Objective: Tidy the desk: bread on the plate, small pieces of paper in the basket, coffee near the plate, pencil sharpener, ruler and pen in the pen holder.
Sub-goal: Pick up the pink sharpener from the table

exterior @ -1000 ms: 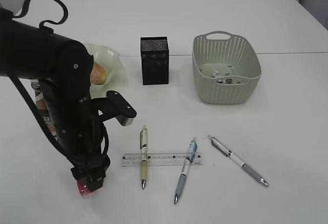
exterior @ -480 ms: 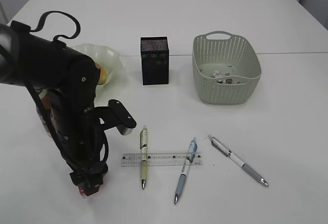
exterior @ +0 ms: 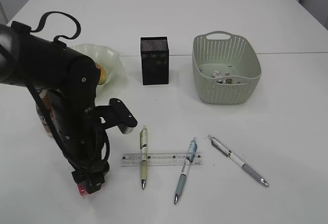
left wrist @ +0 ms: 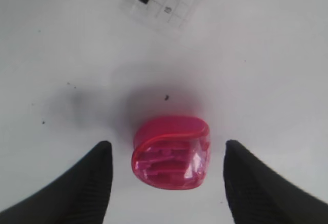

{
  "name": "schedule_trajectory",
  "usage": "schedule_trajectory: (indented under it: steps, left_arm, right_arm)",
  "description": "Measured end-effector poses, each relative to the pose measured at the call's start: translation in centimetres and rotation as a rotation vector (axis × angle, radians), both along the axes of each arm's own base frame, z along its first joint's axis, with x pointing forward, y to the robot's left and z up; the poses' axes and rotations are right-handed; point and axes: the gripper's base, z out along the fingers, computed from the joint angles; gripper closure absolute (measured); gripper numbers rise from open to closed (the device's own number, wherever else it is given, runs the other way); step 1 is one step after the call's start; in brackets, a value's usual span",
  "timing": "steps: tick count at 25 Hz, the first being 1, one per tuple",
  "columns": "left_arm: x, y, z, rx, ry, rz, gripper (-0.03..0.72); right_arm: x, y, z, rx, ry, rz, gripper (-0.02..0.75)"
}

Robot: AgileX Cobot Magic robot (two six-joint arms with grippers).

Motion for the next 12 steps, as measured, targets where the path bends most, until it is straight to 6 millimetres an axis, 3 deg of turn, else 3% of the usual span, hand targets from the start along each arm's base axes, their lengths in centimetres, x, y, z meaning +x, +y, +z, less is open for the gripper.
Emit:
schedule_trajectory:
  steps: [12]
  left_arm:
    - [0.0,0.0,-1.9,0.036,0.047,-0.001,0.191]
  right_arm:
    - [0.0,0.0,0.0,-0.002,0.0,0.0,0.176]
